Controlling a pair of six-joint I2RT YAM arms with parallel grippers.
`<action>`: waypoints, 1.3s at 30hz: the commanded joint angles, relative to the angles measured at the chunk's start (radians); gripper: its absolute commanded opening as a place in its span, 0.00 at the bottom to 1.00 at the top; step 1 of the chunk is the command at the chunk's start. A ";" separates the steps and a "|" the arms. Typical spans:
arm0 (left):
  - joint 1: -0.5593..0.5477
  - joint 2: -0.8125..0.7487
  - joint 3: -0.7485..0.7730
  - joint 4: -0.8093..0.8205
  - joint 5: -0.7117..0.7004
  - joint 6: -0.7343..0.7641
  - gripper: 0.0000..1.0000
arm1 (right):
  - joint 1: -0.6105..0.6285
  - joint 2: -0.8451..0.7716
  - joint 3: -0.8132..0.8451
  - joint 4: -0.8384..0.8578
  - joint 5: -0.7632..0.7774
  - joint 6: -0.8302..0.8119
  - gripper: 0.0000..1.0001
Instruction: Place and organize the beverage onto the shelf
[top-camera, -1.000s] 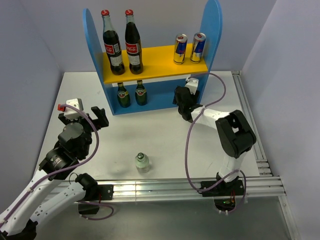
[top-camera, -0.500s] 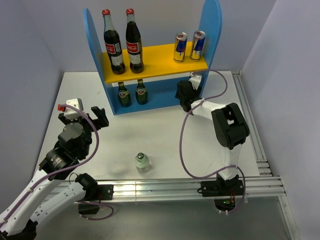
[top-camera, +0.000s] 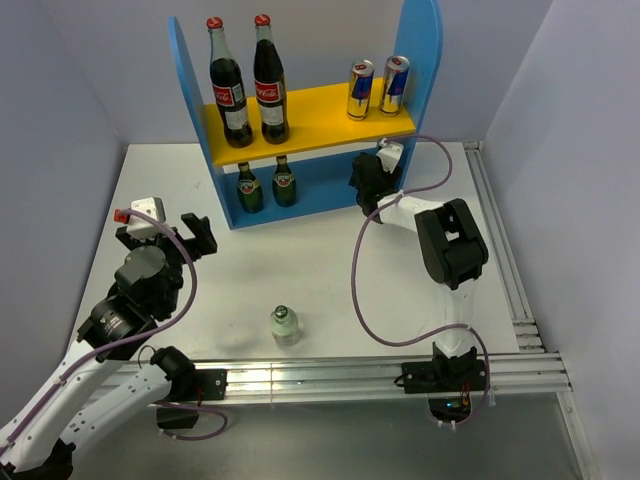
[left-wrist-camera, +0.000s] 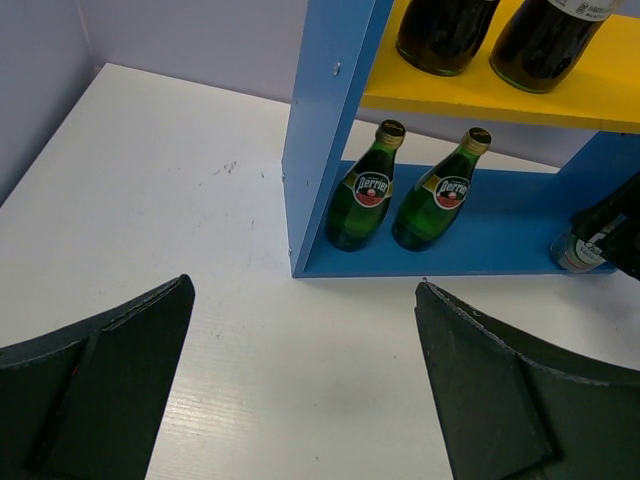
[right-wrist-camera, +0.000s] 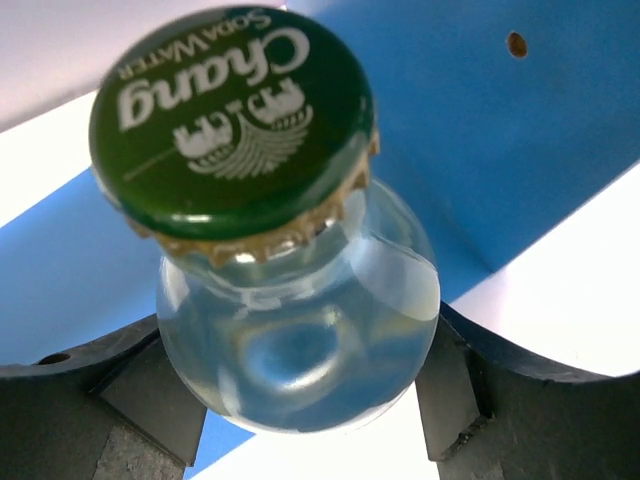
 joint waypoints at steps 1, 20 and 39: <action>0.005 -0.019 -0.004 0.030 0.006 0.004 0.99 | -0.004 0.005 0.110 0.163 0.009 -0.040 0.00; 0.005 -0.051 -0.013 0.041 0.010 0.012 0.99 | 0.005 0.078 0.250 0.079 -0.035 -0.061 1.00; 0.005 -0.065 -0.021 0.044 0.007 0.015 0.99 | 0.034 -0.070 0.084 0.136 -0.192 -0.158 1.00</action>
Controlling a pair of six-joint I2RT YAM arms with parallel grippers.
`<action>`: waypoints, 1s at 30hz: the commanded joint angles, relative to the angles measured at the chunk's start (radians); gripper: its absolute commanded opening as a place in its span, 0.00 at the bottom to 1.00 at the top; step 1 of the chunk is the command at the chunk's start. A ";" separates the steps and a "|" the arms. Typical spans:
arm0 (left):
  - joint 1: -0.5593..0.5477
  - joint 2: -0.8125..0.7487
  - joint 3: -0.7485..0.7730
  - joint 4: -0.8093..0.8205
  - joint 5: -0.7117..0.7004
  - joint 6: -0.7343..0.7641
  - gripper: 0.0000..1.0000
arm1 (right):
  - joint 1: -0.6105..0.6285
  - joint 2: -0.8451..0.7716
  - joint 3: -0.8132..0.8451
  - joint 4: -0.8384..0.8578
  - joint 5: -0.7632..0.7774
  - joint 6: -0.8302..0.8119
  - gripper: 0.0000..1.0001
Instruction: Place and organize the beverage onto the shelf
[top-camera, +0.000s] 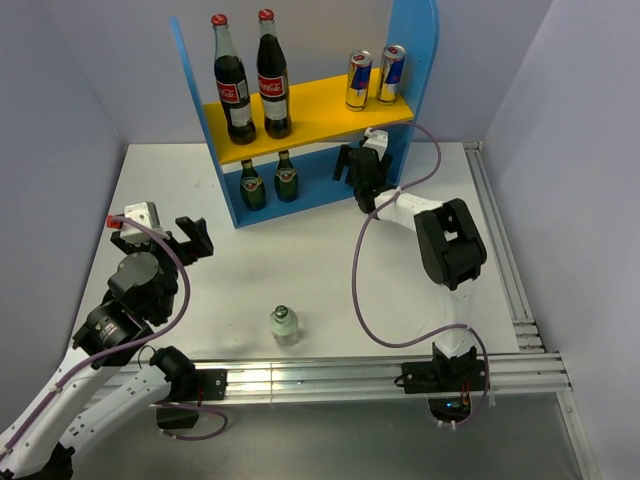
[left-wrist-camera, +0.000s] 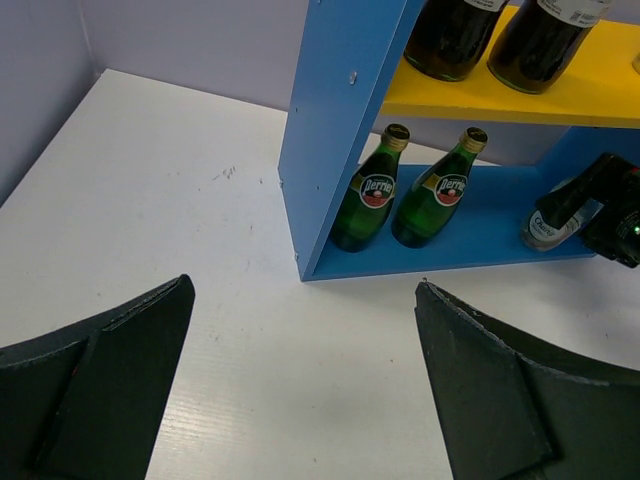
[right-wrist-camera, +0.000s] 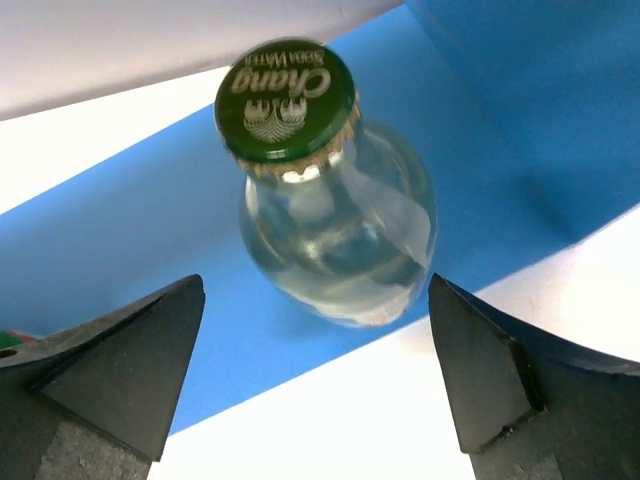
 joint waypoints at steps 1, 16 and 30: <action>0.005 -0.020 -0.004 0.040 0.006 0.013 0.99 | 0.013 -0.094 -0.001 0.085 0.007 -0.046 1.00; 0.005 -0.020 -0.013 0.051 0.023 0.028 0.99 | 0.057 -0.333 -0.248 0.065 0.159 0.034 1.00; -0.195 0.284 0.090 -0.097 0.258 -0.071 0.97 | 0.367 -1.124 -0.702 -0.220 0.349 0.221 1.00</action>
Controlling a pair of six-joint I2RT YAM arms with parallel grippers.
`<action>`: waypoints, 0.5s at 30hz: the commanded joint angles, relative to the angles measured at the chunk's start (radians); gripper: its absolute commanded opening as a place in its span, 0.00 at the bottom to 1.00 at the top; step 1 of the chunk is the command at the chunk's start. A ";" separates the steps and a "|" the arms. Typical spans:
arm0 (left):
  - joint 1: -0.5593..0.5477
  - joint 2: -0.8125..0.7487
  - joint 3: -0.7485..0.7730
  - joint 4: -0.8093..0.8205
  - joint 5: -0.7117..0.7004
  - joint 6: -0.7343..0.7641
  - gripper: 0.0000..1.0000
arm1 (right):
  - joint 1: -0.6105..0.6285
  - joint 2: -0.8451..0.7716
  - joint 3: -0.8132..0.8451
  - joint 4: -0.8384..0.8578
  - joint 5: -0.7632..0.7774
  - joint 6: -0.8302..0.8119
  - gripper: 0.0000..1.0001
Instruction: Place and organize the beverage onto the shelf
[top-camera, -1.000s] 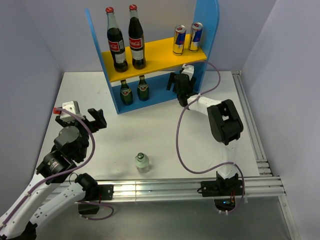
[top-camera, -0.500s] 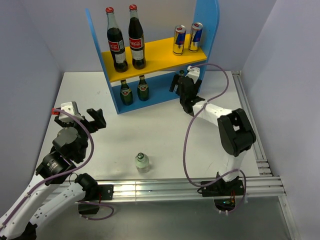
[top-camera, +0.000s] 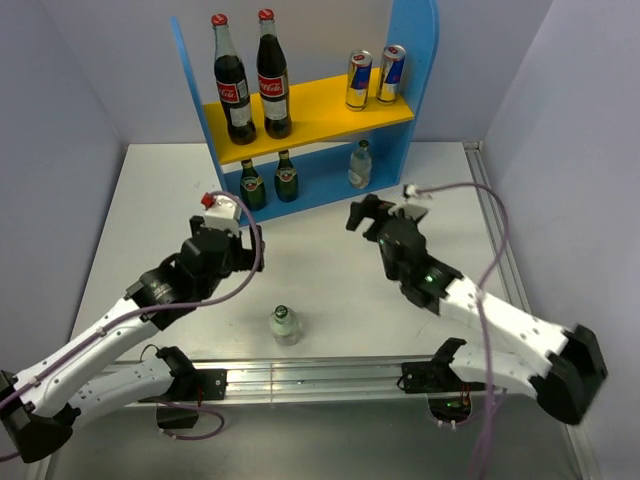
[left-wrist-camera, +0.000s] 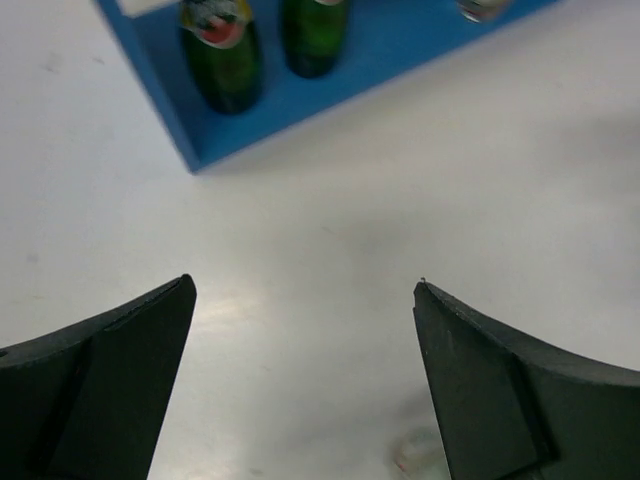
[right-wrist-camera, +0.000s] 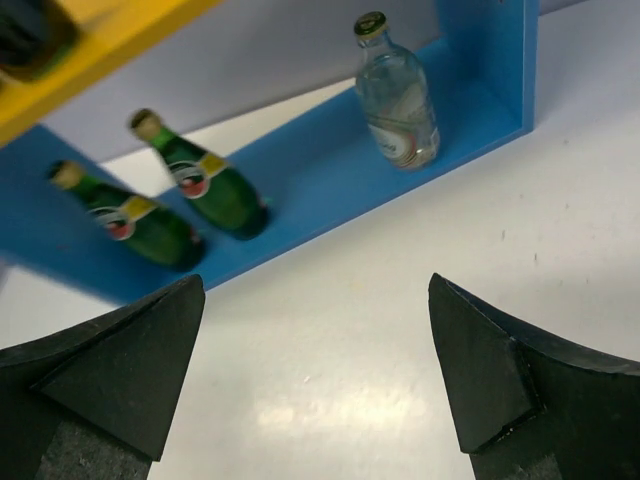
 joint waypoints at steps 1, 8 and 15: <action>-0.134 -0.046 0.039 -0.052 -0.020 -0.136 0.98 | 0.068 -0.206 -0.086 -0.144 0.079 0.097 1.00; -0.730 0.067 0.007 -0.254 -0.456 -0.626 0.99 | 0.168 -0.552 -0.195 -0.376 0.094 0.166 1.00; -1.027 0.306 0.137 -0.738 -0.625 -1.314 0.99 | 0.185 -0.667 -0.219 -0.532 0.084 0.184 1.00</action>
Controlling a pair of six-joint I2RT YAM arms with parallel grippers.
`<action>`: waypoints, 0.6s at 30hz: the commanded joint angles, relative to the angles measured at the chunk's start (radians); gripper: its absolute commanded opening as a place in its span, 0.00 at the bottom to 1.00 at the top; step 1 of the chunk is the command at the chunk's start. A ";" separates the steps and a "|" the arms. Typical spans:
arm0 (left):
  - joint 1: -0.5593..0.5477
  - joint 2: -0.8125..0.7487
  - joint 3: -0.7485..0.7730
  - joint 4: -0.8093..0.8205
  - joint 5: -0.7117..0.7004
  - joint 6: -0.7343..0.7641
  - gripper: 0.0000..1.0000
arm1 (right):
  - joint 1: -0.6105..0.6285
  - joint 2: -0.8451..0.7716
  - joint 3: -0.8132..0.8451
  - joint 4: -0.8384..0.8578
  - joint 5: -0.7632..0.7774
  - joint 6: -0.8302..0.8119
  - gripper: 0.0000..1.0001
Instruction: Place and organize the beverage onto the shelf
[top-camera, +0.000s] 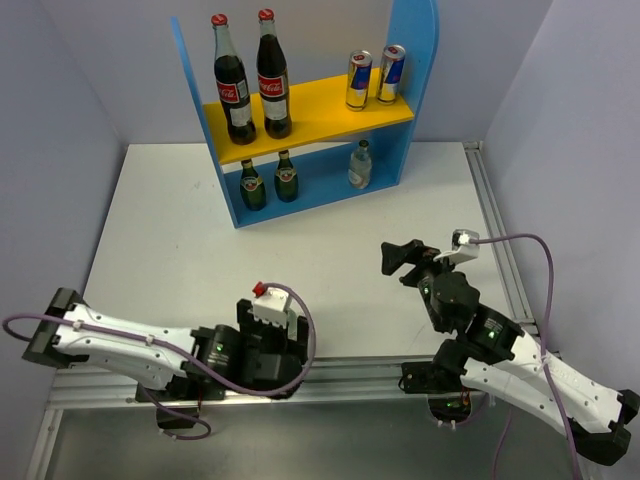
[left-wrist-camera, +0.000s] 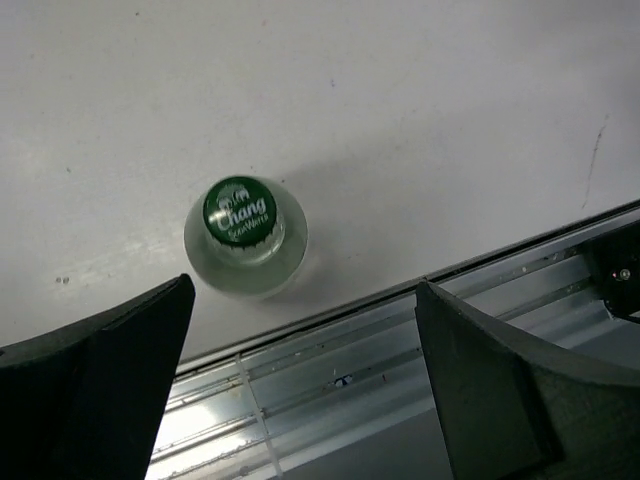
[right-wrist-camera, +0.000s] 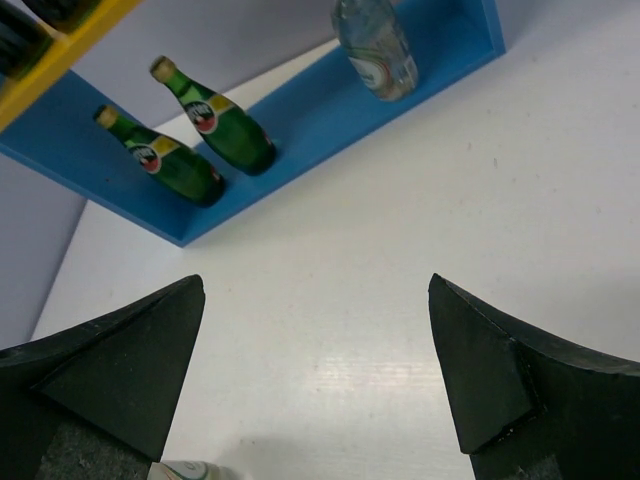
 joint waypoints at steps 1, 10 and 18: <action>-0.080 0.073 0.074 -0.308 -0.142 -0.466 0.99 | 0.011 -0.049 -0.034 -0.101 0.008 0.030 1.00; -0.071 0.057 -0.166 -0.081 -0.094 -0.517 0.99 | 0.012 -0.150 -0.068 -0.145 -0.023 0.043 1.00; 0.044 0.072 -0.347 0.406 -0.099 -0.185 0.99 | 0.010 -0.155 -0.062 -0.153 -0.024 0.042 1.00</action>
